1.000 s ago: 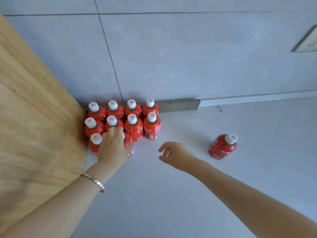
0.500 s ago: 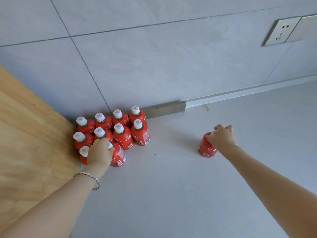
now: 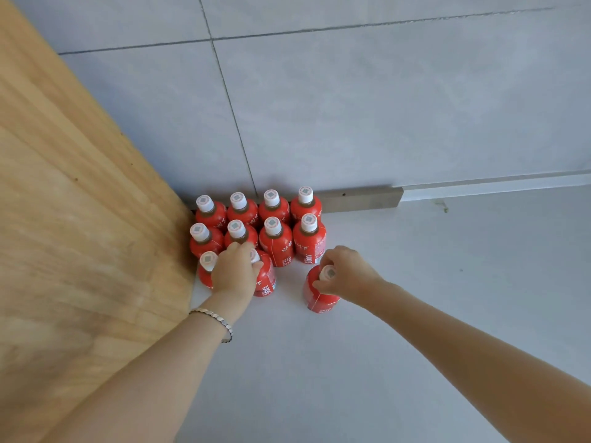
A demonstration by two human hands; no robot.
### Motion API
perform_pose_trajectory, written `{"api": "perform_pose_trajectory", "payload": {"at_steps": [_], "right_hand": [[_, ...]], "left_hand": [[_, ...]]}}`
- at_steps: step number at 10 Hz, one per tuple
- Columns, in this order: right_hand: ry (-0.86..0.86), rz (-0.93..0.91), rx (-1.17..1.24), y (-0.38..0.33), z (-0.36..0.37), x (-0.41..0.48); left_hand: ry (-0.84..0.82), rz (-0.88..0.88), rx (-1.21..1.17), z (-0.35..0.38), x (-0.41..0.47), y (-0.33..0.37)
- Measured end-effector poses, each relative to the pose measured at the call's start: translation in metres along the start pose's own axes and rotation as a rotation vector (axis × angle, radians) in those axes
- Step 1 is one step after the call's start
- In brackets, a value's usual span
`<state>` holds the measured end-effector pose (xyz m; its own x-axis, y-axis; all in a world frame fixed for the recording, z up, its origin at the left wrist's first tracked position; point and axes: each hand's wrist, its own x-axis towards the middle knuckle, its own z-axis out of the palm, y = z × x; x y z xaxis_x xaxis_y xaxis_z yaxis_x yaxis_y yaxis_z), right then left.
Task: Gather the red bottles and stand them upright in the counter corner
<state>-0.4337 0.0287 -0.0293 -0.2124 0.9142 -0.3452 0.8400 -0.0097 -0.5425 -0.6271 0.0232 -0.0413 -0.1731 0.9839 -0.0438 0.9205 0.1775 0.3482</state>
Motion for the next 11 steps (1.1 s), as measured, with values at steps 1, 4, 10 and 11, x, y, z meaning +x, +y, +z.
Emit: {"api": "perform_pose_trajectory", "payload": {"at_steps": [1, 4, 10, 11], "right_hand": [[-0.037, -0.063, 0.005, -0.024, 0.017, 0.018], [0.134, 0.056, 0.181, -0.039, 0.045, 0.027], [-0.209, 0.259, 0.058, -0.051, 0.031, -0.001], [-0.371, 0.193, -0.183, -0.043, 0.005, -0.028]], "left_hand": [[0.0, -0.009, 0.018, 0.001, 0.001, -0.003], [0.225, 0.14, 0.001, 0.01, -0.01, -0.02], [-0.495, -0.195, -0.265, -0.01, -0.006, -0.061], [-0.656, -0.165, -0.079, -0.042, -0.034, -0.027]]}}
